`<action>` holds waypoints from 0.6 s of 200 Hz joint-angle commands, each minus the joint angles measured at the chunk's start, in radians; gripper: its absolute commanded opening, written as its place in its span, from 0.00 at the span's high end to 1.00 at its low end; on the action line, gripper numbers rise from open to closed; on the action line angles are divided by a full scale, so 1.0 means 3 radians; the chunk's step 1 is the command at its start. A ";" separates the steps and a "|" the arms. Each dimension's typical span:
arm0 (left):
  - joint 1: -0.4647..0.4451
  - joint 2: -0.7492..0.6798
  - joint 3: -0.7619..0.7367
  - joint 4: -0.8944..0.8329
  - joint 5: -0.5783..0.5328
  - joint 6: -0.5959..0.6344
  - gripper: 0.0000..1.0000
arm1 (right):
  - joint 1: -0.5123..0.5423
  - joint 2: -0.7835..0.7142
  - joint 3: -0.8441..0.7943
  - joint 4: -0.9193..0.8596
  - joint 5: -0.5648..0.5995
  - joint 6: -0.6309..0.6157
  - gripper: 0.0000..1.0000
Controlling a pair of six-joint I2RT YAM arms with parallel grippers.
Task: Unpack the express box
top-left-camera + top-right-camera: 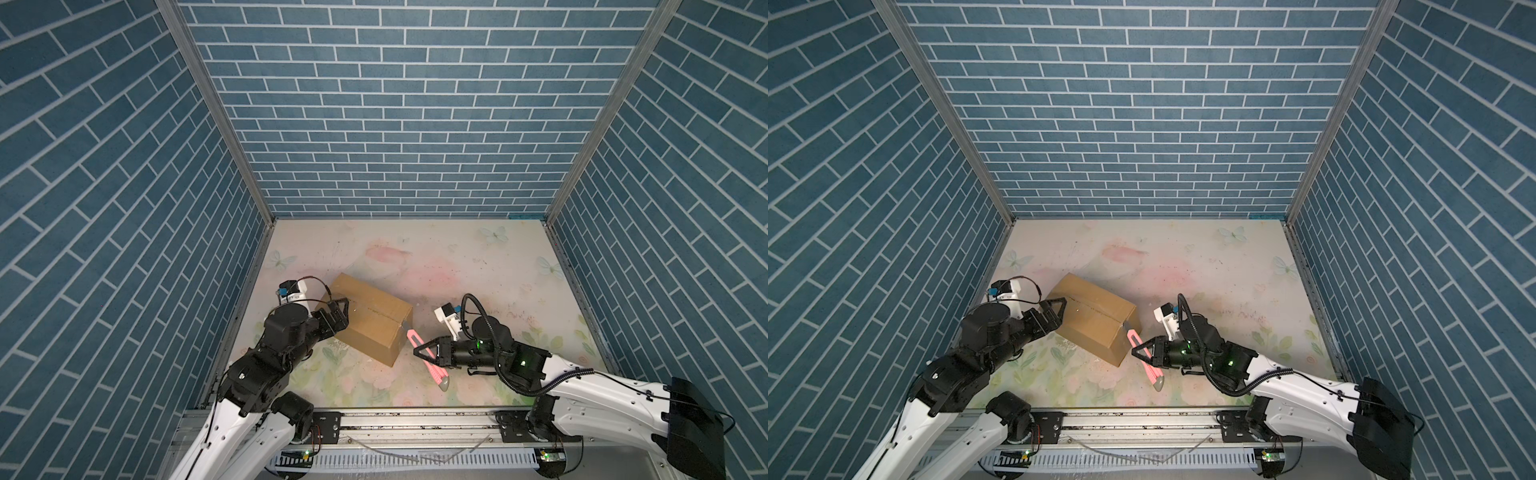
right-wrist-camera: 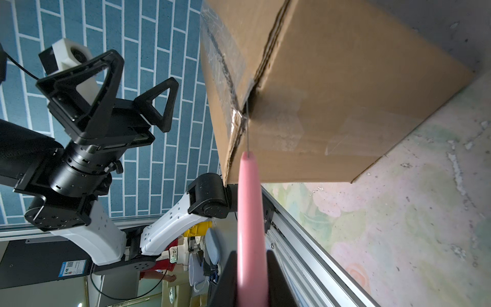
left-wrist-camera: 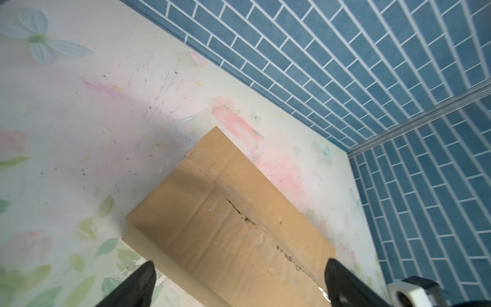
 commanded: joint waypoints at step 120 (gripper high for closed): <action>-0.1998 0.0569 -0.0305 0.0677 -0.1375 -0.1123 0.00 | 0.0022 0.0072 0.0003 0.0113 -0.0077 0.0060 1.00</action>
